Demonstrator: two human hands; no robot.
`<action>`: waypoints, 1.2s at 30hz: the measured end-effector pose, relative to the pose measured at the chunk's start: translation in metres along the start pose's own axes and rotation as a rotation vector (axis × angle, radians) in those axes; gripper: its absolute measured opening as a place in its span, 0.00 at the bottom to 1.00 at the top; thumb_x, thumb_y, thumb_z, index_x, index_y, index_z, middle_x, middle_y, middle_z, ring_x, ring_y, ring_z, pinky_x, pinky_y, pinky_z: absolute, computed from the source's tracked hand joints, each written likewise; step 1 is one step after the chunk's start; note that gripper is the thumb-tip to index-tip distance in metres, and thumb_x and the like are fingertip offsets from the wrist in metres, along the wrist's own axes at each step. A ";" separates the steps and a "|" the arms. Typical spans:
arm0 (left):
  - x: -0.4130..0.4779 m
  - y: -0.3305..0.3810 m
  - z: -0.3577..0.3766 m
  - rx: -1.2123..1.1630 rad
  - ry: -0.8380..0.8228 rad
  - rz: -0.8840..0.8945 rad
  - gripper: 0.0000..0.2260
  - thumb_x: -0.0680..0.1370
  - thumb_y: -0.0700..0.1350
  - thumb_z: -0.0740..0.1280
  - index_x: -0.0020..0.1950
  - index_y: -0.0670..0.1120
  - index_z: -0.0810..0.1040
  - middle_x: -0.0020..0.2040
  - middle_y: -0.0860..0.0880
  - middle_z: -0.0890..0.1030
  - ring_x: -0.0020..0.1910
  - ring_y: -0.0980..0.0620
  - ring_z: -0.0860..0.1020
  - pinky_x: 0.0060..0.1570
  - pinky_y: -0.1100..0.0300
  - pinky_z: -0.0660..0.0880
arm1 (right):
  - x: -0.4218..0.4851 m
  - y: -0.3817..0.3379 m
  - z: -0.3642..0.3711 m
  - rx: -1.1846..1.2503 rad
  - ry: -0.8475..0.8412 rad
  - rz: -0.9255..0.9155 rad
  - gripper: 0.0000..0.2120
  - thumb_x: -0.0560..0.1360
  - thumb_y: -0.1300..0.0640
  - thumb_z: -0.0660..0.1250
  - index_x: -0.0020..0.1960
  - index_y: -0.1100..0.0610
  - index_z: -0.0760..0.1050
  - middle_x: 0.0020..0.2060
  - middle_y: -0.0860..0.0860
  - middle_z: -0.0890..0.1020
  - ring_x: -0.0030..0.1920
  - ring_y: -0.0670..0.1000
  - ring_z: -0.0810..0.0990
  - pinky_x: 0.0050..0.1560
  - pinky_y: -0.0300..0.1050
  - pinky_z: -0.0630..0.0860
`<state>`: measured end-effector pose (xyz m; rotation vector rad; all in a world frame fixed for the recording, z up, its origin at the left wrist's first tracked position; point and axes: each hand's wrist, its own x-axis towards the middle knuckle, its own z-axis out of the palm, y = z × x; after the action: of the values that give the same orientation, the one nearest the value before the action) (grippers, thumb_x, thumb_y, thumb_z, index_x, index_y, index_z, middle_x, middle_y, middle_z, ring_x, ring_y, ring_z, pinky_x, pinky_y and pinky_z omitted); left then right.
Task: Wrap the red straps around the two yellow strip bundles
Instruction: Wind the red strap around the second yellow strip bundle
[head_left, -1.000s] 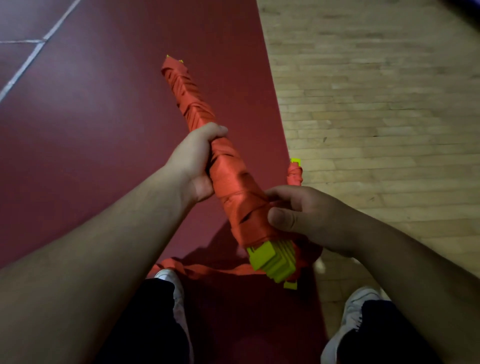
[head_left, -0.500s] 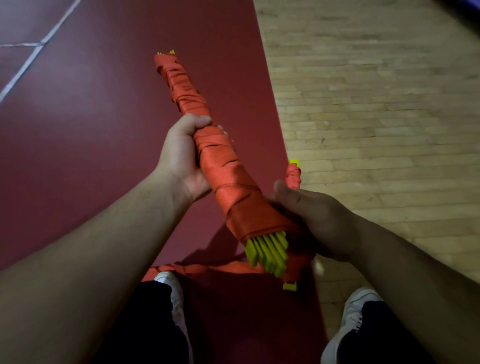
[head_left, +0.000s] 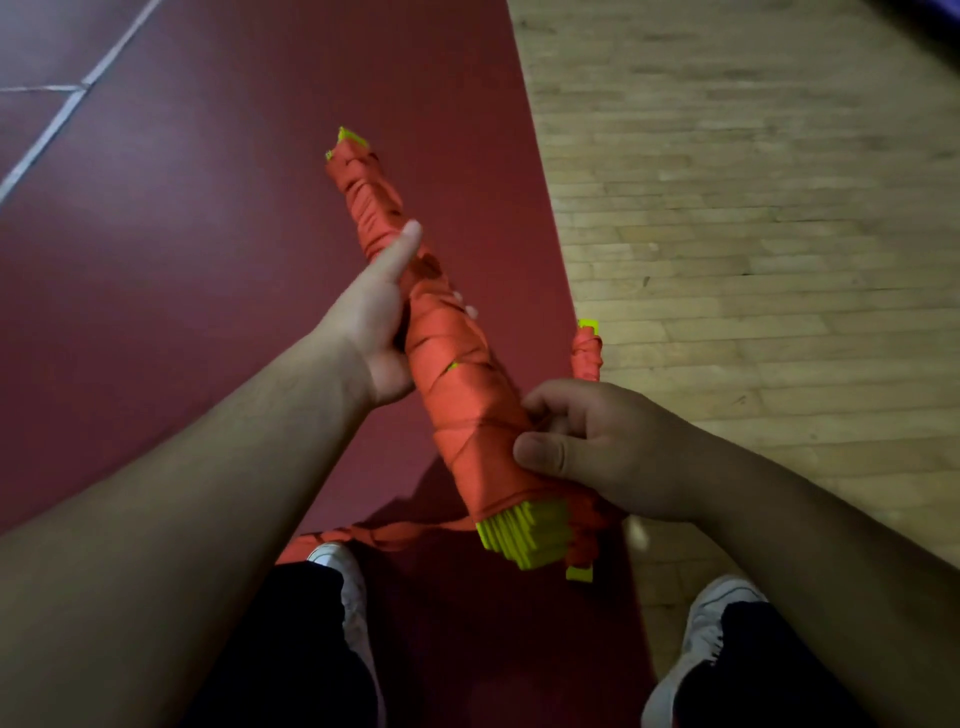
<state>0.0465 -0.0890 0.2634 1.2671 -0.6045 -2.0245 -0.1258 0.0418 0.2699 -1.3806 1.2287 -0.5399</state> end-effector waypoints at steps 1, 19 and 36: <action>0.000 -0.003 0.000 0.018 0.030 -0.013 0.21 0.77 0.62 0.67 0.46 0.43 0.75 0.36 0.45 0.77 0.32 0.49 0.79 0.36 0.56 0.81 | 0.000 0.001 0.000 -0.038 0.015 0.005 0.21 0.68 0.37 0.69 0.52 0.51 0.77 0.32 0.42 0.82 0.33 0.38 0.78 0.36 0.35 0.72; -0.009 -0.004 0.014 -0.171 -0.002 0.122 0.20 0.82 0.56 0.62 0.63 0.41 0.74 0.46 0.41 0.83 0.41 0.45 0.84 0.40 0.50 0.82 | 0.002 0.005 -0.004 0.267 0.120 0.003 0.23 0.70 0.27 0.60 0.37 0.44 0.82 0.34 0.45 0.81 0.37 0.45 0.78 0.45 0.47 0.73; -0.014 -0.020 0.012 0.120 -0.010 -0.073 0.20 0.79 0.58 0.65 0.37 0.44 0.73 0.29 0.45 0.75 0.23 0.49 0.76 0.26 0.61 0.76 | 0.000 -0.005 0.011 0.153 0.037 0.061 0.47 0.59 0.16 0.56 0.48 0.59 0.79 0.48 0.64 0.83 0.49 0.65 0.83 0.59 0.68 0.75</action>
<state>0.0338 -0.0646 0.2629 1.3683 -0.7030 -2.0818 -0.1140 0.0455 0.2720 -1.2058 1.2294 -0.6058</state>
